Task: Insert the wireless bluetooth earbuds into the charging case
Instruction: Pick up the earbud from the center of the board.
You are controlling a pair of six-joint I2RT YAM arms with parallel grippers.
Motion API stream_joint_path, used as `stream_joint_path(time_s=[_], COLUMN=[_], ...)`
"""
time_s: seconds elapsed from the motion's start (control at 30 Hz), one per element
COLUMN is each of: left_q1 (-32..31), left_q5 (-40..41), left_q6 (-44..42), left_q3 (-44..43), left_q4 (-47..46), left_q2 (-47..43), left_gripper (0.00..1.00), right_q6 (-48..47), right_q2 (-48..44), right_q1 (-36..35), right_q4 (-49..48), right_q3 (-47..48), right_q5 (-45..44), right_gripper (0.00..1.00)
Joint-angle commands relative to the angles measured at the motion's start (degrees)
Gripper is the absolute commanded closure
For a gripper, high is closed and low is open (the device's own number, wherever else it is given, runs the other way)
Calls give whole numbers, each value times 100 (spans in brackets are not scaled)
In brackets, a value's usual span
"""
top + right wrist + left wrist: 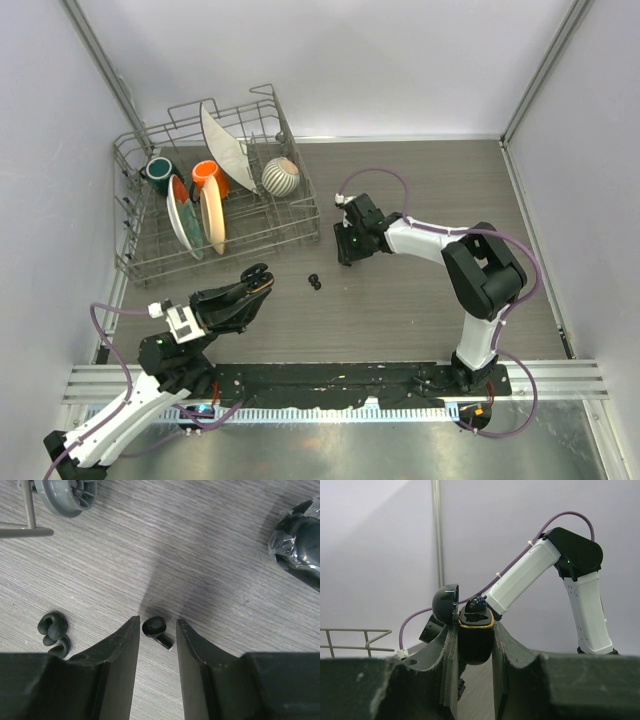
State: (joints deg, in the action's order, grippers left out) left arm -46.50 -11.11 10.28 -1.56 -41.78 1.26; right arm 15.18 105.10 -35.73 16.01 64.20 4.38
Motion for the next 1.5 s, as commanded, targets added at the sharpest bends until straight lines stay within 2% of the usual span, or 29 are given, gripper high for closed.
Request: stream_joint_path(time_s=[0.0,0.3,0.37,0.43,0.57,0.63,0.8,0.9,1.13,1.27,1.33,1.47], left_q1=[-8,-8,-8,-8,-8,-8,-8,-8,-8,1,-8,-17], left_q5=[4,4,13,13,21,39,22,30,13,13,13,4], left_q6=[18,35,26,26,35,35,44,44,53,61,61,79], left_q3=[341,332,315,323,358,376,393,394,394,393,385,376], left_q4=[-67,100,161,170,162,118,135,135,135,144,144,144], left_q2=[-55,-328,-372,-354,-363,-363,-363,-363,-363,-372,-363,-363], left_gripper=[100,100,100,100,100,100,100,100,100,100,100,100], right_q6=[29,344,599,1222,2627,3381,4387,4757,4556,3881,3651,2511], right_q2=[63,11,-103,-235,-814,-982,-1246,-1351,-1431,-1413,-1474,-1668], right_q1=[13,13,13,22,13,-31,-443,-672,-725,-734,-743,-743], right_q4=[-142,-37,-2,25,-282,-747,-819,-801,-678,-643,-617,-924], right_q3=[189,22,-109,-337,-1022,-1530,-1946,-2096,-2017,-1912,-1877,-1912], right_q5=[-113,-324,-612,-1094,-1282,-1151,-1940,-2283,-2293,-2196,-2240,-1977], right_gripper=[60,74,80,86,87,87,87,84,62,47,44,42])
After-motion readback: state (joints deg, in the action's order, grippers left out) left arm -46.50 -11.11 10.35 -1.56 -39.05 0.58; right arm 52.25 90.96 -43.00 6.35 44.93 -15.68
